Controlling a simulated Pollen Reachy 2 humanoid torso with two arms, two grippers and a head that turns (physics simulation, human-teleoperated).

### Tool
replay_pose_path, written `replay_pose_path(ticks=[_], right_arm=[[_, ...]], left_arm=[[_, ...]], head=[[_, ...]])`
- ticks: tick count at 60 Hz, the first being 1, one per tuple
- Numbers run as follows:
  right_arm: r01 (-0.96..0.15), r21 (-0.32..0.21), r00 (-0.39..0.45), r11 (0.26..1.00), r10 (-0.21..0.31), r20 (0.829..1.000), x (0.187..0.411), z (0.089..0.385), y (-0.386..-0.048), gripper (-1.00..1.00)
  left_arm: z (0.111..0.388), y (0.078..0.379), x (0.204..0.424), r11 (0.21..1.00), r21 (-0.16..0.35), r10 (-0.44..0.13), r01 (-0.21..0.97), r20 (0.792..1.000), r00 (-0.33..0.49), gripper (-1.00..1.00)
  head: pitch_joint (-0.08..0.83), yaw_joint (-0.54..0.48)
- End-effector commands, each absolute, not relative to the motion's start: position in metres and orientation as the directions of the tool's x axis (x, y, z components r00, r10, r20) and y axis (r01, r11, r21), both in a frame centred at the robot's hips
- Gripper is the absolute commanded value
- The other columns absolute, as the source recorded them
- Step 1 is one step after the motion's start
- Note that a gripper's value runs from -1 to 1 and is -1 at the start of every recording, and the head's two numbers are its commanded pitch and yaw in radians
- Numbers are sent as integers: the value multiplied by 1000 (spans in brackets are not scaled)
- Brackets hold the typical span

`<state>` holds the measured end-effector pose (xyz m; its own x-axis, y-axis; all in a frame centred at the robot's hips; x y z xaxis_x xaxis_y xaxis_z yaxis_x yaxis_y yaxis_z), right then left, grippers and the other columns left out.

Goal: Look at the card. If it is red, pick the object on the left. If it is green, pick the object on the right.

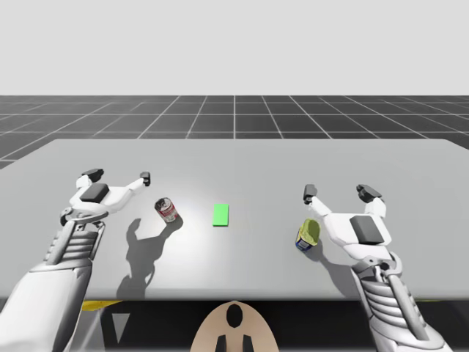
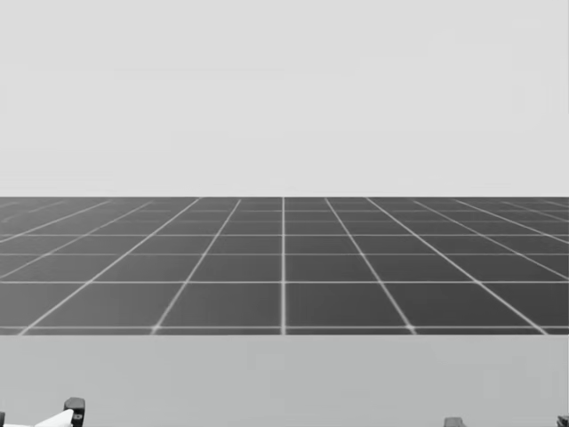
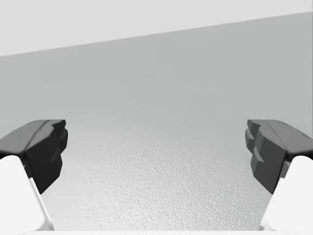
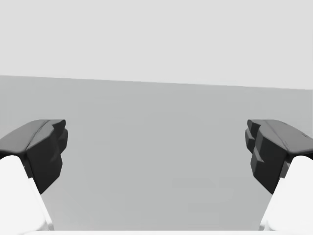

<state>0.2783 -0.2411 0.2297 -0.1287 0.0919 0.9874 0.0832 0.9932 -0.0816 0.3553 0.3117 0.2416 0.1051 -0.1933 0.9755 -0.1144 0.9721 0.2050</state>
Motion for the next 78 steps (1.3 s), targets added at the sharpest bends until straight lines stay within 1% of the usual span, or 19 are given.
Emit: replay_pose_path(ticks=[1,4,6,7,9,14,15,17,20,24,26,30,31,33,36,41,52,60,78], right_arm=[[99,-20,-114,995,31,993,276,228,-239,-1000],[91,-38,-126,995,50,991,277,230,-239,-1000],[89,-38,-121,995,48,991,277,230,-239,-1000],[90,-46,-111,995,56,992,277,231,-239,-1000],[63,-47,-93,997,53,994,278,231,-240,-1000],[73,-44,-99,996,51,994,278,231,-240,-1000],[75,-45,-99,996,52,994,278,231,-240,-1000],[75,-45,-100,996,53,994,278,231,-240,-1000],[79,-53,-102,996,61,993,278,231,-239,-1000],[78,-53,-102,996,61,993,278,230,-239,-1000],[76,-55,-100,996,63,993,278,230,-239,-1000],[76,-59,-100,995,67,993,279,229,-239,-1000],[75,-61,-99,995,69,993,279,229,-239,-1000],[74,-61,-97,995,68,993,279,229,-239,-1000],[72,-62,-98,995,69,993,278,229,-239,-1000],[68,-66,-96,996,72,993,278,229,-238,-1000],[62,-73,-92,995,78,993,278,228,-238,-1000],[60,-72,-92,996,78,993,278,228,-237,-1000],[54,-68,-92,996,72,993,277,228,-236,-1000]], left_arm=[[240,311,356,972,209,-198,-111,975,106,-1000],[240,312,356,972,209,-198,-110,974,106,-1000],[240,311,356,972,209,-198,-109,974,106,-1000],[240,311,356,972,210,-198,-108,974,107,-1000],[240,311,357,972,210,-199,-107,974,107,-1000],[239,311,357,972,213,-201,-104,973,109,-1000],[239,310,357,971,214,-202,-103,973,110,-1000],[239,310,357,971,214,-203,-103,973,110,-1000],[238,310,357,971,217,-206,-102,972,112,-1000],[238,310,358,970,220,-208,-100,971,114,-1000],[237,310,358,970,225,-213,-98,970,116,-1000],[237,309,358,969,228,-217,-95,969,117,-1000],[237,309,358,968,231,-219,-94,969,118,-1000],[236,309,358,968,232,-221,-93,968,118,-1000],[237,308,358,968,235,-223,-92,967,118,-1000],[237,308,358,967,238,-227,-90,967,117,-1000],[238,307,358,967,241,-231,-84,966,117,-1000],[239,307,357,967,239,-229,-82,967,114,-1000],[239,305,355,968,238,-228,-82,967,113,-1000]], head=[[17,-3],[31,-3],[43,-2],[59,-1],[88,2],[160,7],[200,9],[215,9],[293,11],[356,13],[405,14],[453,15],[491,15],[517,16],[581,19],[650,40],[727,83],[726,95],[708,73]])
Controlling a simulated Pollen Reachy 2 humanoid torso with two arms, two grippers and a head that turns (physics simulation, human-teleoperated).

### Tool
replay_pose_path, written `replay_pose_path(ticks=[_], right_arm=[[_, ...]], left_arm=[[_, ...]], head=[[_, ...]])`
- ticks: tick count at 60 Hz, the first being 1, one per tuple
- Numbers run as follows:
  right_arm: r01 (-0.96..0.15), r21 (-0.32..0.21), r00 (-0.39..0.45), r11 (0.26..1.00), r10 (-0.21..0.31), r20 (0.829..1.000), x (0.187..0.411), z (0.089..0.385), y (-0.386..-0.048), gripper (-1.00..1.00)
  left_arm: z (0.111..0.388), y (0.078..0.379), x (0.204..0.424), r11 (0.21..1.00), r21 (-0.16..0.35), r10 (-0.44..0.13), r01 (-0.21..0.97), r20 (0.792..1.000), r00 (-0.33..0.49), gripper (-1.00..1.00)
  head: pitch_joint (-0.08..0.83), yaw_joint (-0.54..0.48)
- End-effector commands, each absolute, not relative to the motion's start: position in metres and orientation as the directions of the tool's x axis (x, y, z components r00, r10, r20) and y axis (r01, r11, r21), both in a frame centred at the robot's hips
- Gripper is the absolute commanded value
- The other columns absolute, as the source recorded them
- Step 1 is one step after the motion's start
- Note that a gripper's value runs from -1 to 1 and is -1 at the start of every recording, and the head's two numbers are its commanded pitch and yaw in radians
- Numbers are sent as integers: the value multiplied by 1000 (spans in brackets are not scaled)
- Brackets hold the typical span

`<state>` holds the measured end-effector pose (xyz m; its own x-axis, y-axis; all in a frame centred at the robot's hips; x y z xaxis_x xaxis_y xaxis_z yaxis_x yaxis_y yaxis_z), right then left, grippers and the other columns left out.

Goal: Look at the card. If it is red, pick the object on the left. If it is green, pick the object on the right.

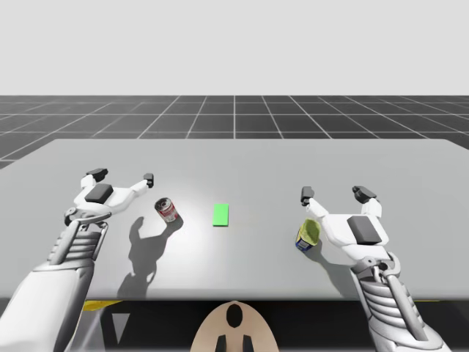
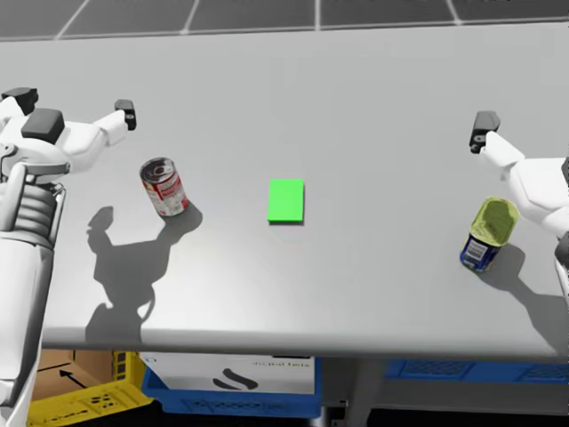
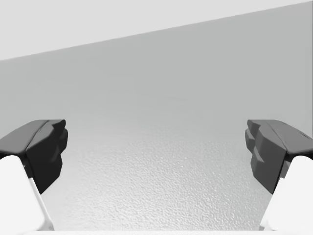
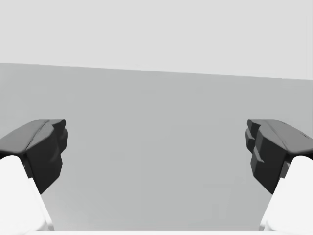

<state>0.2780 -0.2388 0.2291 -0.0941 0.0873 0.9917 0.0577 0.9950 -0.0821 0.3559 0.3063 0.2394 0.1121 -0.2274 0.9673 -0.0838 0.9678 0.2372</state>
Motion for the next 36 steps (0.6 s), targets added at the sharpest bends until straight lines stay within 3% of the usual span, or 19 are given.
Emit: replay_pose_path(ticks=[1,12,24,36], right_arm=[[54,-68,-92,996,73,993,277,228,-236,-1000],[54,-67,-94,996,72,993,277,229,-236,-1000],[53,-67,-95,996,72,993,278,229,-237,-1000],[50,-66,-97,997,71,993,278,230,-237,-1000]], left_arm=[[239,305,355,968,238,-228,-82,967,113,-1000],[240,305,355,969,235,-226,-80,968,113,-1000],[240,304,353,970,231,-222,-79,969,111,-1000],[240,303,352,970,230,-221,-77,969,113,-1000]], head=[[709,68],[732,-40],[767,-260],[788,-374]])
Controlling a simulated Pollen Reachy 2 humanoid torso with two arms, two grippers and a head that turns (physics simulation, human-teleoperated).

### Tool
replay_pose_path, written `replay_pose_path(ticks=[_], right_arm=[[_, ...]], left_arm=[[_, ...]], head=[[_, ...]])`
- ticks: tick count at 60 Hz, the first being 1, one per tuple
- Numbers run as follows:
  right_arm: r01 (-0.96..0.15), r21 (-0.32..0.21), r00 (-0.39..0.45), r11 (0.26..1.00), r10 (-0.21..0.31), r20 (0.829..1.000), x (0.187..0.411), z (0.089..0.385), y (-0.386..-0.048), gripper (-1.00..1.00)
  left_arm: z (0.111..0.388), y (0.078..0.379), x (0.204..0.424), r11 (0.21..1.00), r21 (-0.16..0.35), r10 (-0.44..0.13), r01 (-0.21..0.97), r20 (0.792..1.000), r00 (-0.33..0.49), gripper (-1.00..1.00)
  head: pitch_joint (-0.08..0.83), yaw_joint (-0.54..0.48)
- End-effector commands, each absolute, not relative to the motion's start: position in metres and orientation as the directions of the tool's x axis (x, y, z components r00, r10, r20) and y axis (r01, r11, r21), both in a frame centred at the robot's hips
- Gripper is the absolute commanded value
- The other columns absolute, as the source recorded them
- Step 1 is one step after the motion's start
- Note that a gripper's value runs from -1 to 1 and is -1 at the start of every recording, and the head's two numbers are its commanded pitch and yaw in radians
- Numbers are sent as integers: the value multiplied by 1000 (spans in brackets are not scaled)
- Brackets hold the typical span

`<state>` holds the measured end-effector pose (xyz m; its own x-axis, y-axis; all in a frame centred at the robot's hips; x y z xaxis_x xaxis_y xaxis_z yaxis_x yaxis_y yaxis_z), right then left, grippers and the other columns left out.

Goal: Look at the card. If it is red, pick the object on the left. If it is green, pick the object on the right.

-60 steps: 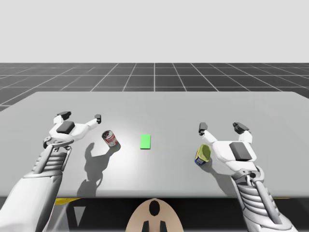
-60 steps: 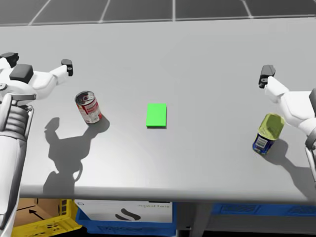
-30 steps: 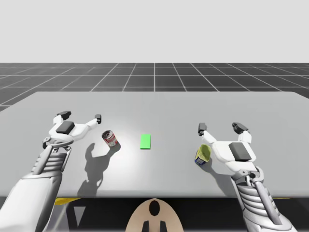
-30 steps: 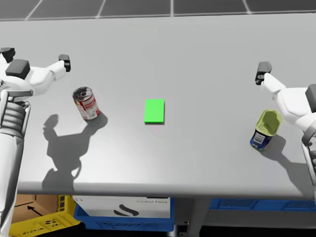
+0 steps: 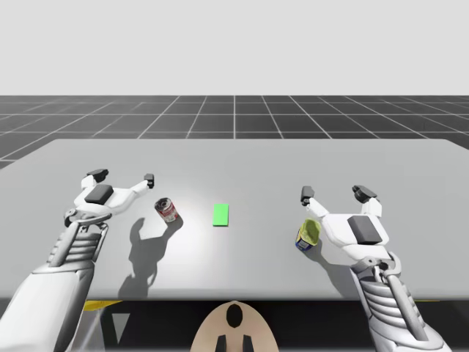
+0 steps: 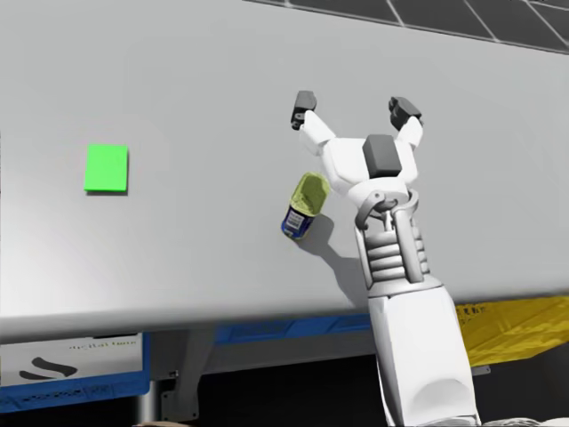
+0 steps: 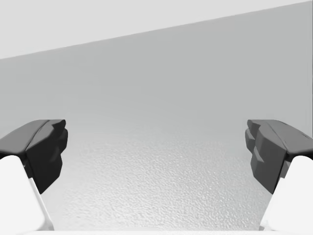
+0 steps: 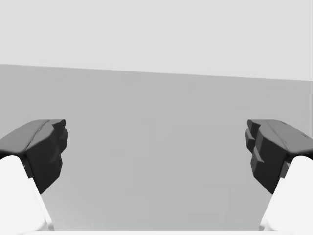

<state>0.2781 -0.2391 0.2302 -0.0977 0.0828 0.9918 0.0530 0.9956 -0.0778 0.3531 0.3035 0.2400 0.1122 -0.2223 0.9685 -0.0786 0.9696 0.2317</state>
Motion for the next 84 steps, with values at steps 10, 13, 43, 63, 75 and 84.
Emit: replay_pose_path(ticks=[10,13,43,63,75,84], right_arm=[[38,-68,-97,997,71,993,275,231,-232,-1000],[40,-75,-100,996,79,992,272,232,-229,-1000],[52,14,14,999,-15,1000,160,203,-198,-1000],[97,84,53,992,-89,995,160,154,-187,-1000],[110,94,142,989,-109,984,189,139,-177,-1000],[130,136,214,982,-162,963,209,136,-175,-1000]], left_arm=[[239,303,352,971,225,-216,-80,969,117,-1000],[239,303,351,972,223,-213,-80,970,119,-1000],[236,301,350,981,182,-171,-72,977,129,-1000],[239,302,347,979,181,-171,-93,980,101,-1000],[239,302,348,979,184,-174,-91,980,99,-1000],[239,302,350,979,185,-176,-88,979,100,-1000]], head=[[774,-383],[767,-386],[750,-380],[724,-381],[721,-383],[721,-384]])
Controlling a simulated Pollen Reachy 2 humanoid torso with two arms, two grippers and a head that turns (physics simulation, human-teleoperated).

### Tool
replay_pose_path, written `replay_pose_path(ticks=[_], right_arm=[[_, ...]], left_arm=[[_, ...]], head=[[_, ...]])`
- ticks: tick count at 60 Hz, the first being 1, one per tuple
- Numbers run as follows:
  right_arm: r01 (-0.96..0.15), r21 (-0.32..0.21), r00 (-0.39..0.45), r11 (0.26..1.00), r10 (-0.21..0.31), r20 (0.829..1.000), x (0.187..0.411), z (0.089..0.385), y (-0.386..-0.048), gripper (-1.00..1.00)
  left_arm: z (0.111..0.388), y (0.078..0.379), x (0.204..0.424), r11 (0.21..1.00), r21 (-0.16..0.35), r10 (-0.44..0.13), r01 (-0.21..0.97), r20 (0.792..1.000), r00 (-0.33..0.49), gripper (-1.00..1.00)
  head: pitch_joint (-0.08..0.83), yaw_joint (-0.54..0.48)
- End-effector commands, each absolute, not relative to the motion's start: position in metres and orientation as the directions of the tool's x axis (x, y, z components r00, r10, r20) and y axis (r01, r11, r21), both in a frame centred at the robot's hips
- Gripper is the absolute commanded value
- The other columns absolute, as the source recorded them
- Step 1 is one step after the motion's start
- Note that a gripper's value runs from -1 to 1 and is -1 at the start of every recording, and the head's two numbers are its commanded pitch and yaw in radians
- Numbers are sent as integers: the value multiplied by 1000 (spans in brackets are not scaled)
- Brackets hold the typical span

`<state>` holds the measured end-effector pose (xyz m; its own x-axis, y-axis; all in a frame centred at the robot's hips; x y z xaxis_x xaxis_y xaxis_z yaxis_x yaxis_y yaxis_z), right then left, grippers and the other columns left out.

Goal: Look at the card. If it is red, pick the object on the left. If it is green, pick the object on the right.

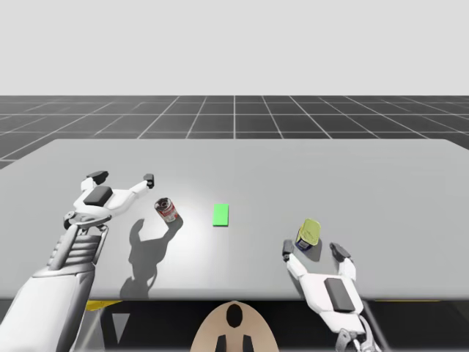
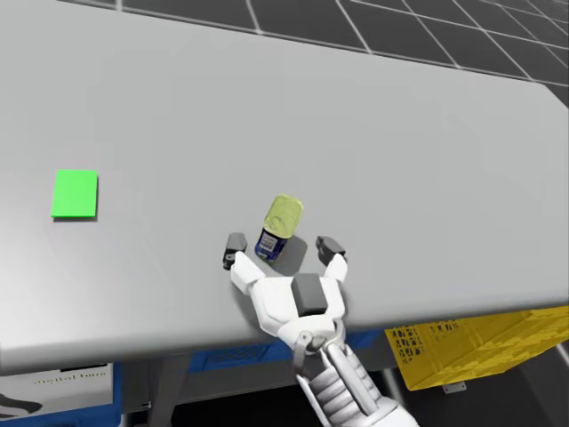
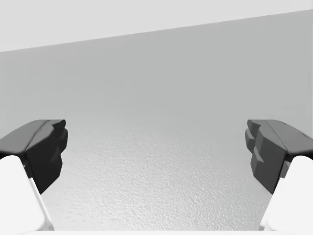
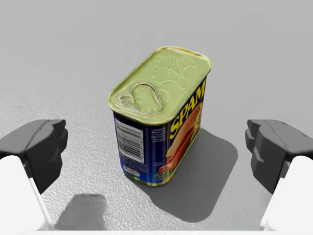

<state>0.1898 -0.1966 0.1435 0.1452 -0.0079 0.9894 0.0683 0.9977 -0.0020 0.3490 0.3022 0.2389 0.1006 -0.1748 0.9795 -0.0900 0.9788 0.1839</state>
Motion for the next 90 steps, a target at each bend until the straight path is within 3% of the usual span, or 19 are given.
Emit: replay_pose_path(ticks=[1,6,12,21,23,25,26,27,40,56,68,72,74,84,90], right_arm=[[131,138,218,982,-164,962,211,136,-175,-1000],[142,169,251,975,-200,947,223,137,-174,-1000],[149,144,242,978,-177,954,234,139,-175,-1000],[143,158,289,977,-194,937,240,136,-175,-1000],[149,153,287,977,-191,939,240,136,-175,-697],[171,145,278,974,-189,942,240,135,-175,681],[170,147,283,974,-191,940,239,135,-175,933],[169,148,287,974,-192,938,239,135,-175,990],[177,156,307,972,-206,929,238,134,-176,1000],[180,167,305,969,-216,927,237,133,-177,1000],[167,168,288,972,-211,934,236,135,-176,1000],[147,208,303,967,-244,921,235,148,-177,1000],[132,220,291,967,-249,924,235,161,-178,1000],[57,200,164,978,-207,964,235,223,-183,1000],[34,193,95,981,-195,976,233,253,-187,1000]], left_arm=[[239,302,350,979,185,-176,-88,979,99,-1000],[239,303,350,979,183,-174,-86,980,99,-1000],[239,302,350,980,181,-173,-84,980,98,-1000],[239,302,351,980,183,-175,-79,979,100,-1000],[238,302,351,979,185,-177,-79,979,101,-1000],[238,301,351,979,189,-180,-81,978,101,-1000],[238,301,351,979,189,-180,-82,978,102,-1000],[238,301,351,979,189,-180,-82,978,102,-1000],[237,300,351,978,191,-183,-79,978,104,-1000],[235,299,351,978,197,-188,-75,976,110,-1000],[235,299,351,977,200,-192,-73,976,106,-1000],[235,299,351,977,203,-194,-71,975,106,-1000],[234,299,351,977,203,-195,-71,975,108,-1000],[233,298,352,974,215,-206,-74,972,115,-1000],[232,298,353,972,222,-212,-77,970,119,-1000]], head=[[721,-384],[719,-386],[716,-387],[712,-382],[713,-381],[714,-380],[715,-380],[715,-380],[689,-388],[437,-405],[375,-427],[368,-432],[365,-435],[345,-443],[335,-446]])
